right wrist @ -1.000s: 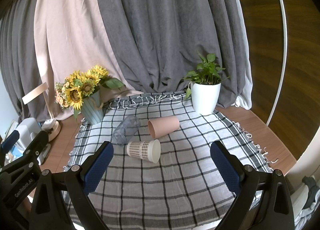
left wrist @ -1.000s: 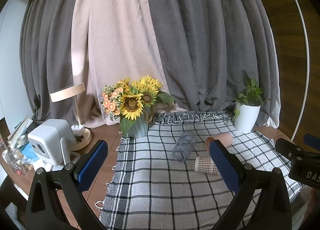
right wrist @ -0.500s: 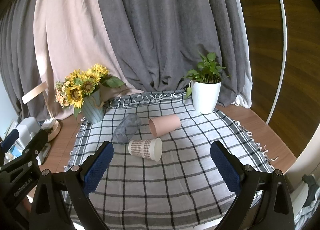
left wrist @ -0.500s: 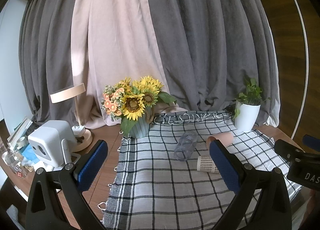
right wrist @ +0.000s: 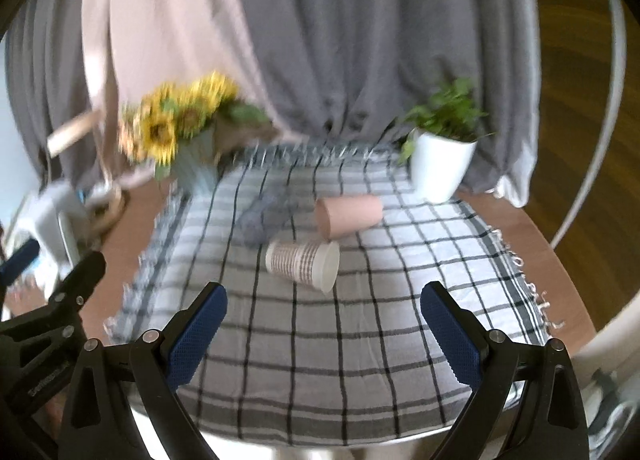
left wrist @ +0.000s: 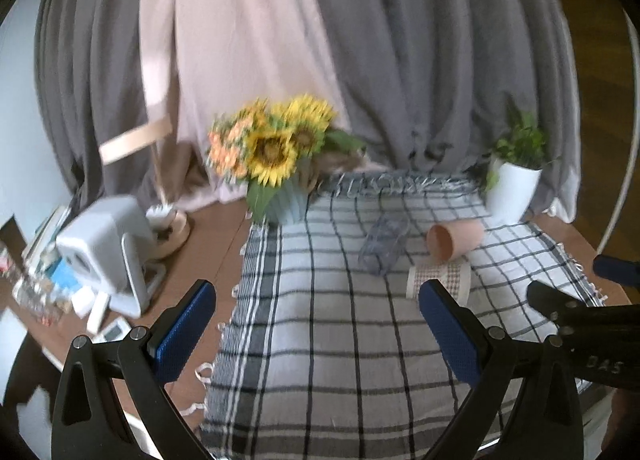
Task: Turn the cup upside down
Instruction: 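Move the right tool down to the houndstooth paper cup lying on its side, then close the right gripper around the houndstooth cup's body, then lift the cup with the right gripper and rotate it rim-down, then lower the cup rim-down onto the cloth and open the right gripper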
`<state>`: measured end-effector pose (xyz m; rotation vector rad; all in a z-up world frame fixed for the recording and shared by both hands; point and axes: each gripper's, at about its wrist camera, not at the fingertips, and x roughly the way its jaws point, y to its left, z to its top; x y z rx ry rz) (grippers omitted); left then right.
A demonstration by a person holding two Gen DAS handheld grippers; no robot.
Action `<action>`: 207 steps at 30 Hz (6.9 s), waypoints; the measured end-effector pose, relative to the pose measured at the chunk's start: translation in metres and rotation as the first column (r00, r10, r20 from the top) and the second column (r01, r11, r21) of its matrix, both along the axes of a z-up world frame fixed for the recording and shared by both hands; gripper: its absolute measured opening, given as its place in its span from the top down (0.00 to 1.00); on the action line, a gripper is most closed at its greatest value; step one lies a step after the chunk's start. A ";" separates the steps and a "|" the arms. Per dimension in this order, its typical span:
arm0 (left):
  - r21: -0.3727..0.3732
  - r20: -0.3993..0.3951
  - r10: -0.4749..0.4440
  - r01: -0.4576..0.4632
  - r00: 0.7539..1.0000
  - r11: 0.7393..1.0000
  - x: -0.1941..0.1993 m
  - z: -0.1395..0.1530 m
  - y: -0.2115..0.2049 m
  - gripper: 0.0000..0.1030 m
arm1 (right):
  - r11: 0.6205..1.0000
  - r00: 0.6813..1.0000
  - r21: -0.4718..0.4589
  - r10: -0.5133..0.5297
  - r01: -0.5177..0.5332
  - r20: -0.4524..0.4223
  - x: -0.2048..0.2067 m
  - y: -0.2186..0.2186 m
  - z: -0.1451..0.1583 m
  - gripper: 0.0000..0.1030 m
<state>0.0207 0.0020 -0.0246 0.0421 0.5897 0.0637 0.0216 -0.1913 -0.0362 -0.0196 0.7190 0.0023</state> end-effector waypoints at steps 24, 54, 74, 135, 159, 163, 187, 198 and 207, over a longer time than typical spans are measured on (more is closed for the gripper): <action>-0.150 -0.380 0.495 -0.580 0.782 0.801 0.063 -0.083 -0.023 0.00 | 0.651 0.499 -0.036 0.544 -0.758 -0.675 0.206 0.074 -0.091 0.19; -0.179 -0.530 0.467 -0.631 0.708 0.754 0.099 -0.132 -0.019 0.00 | 0.592 0.354 -0.036 0.433 -0.805 -0.829 0.276 0.074 -0.157 0.40; -0.137 -0.557 0.219 -0.349 0.801 0.927 0.098 -0.117 0.014 0.00 | 0.948 0.668 0.179 0.313 -0.264 -0.675 0.190 -0.008 -0.120 0.41; -0.135 -0.907 -0.132 0.020 0.401 0.991 0.201 -0.157 -0.163 0.44 | 0.914 0.861 0.347 -0.004 0.210 -0.509 0.164 -0.178 -0.094 0.30; -0.129 -0.921 -0.122 0.006 0.371 0.992 0.219 -0.176 -0.172 0.48 | 0.919 0.852 0.345 0.018 0.192 -0.523 0.175 -0.175 -0.104 0.30; -0.143 -0.889 -0.141 0.029 0.435 0.989 0.213 -0.153 -0.170 0.48 | 0.916 0.851 0.357 0.034 0.183 -0.524 0.175 -0.173 -0.105 0.30; -0.249 -0.542 -0.213 0.087 0.813 0.965 0.174 -0.108 -0.162 0.48 | 0.969 0.901 0.222 -0.005 0.112 -0.434 0.156 -0.171 -0.091 0.30; -0.215 -0.523 -0.201 0.100 0.829 0.971 0.172 -0.111 -0.175 0.27 | 0.969 0.898 0.203 -0.038 0.140 -0.438 0.147 -0.184 -0.095 0.30; -0.229 -0.364 -0.136 0.053 0.921 0.972 0.142 -0.090 -0.162 0.10 | 0.981 0.922 0.136 -0.076 0.137 -0.380 0.134 -0.184 -0.081 0.21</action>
